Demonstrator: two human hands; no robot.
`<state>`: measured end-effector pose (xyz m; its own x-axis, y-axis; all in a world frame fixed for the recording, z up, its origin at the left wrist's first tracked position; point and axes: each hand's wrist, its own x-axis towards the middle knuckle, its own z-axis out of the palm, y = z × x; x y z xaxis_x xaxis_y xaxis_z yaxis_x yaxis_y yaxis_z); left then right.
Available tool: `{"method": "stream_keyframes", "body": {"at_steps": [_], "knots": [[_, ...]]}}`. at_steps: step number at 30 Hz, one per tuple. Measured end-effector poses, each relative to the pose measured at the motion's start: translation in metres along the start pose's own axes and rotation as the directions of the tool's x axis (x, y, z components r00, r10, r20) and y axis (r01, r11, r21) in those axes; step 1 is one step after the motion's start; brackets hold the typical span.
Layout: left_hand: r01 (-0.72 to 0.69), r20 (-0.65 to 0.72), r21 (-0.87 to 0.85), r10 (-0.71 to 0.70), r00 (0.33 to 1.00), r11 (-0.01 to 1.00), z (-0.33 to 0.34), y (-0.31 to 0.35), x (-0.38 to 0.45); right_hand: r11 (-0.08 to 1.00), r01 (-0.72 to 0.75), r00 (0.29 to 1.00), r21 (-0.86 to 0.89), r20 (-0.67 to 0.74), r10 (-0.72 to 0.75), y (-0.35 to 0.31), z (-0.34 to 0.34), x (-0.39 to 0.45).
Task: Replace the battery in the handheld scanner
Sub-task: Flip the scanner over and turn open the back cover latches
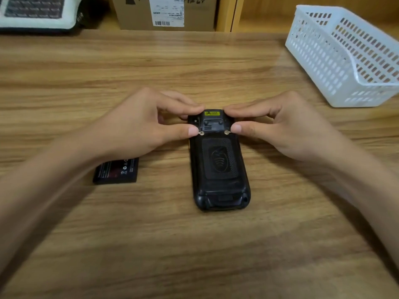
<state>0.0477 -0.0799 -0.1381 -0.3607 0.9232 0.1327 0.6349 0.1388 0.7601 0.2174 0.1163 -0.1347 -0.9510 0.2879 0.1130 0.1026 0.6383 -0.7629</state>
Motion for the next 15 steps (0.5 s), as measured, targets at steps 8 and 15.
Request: {"method": "stream_keyframes", "body": {"at_steps": [8, 15], "knots": [[0.020, -0.019, 0.035, -0.020, 1.000, 0.999, 0.0014, 0.0028, -0.0008, 0.997, 0.060, 0.998, -0.058, -0.023, -0.062, 0.0005, 0.0016, 0.0019], [0.009, -0.010, 0.045, -0.008, 1.000, 0.999, 0.0017, -0.0004, -0.0002, 0.985, 0.089, 0.994, -0.146, -0.048, -0.097, -0.0004, 0.0030, 0.0033]]}}
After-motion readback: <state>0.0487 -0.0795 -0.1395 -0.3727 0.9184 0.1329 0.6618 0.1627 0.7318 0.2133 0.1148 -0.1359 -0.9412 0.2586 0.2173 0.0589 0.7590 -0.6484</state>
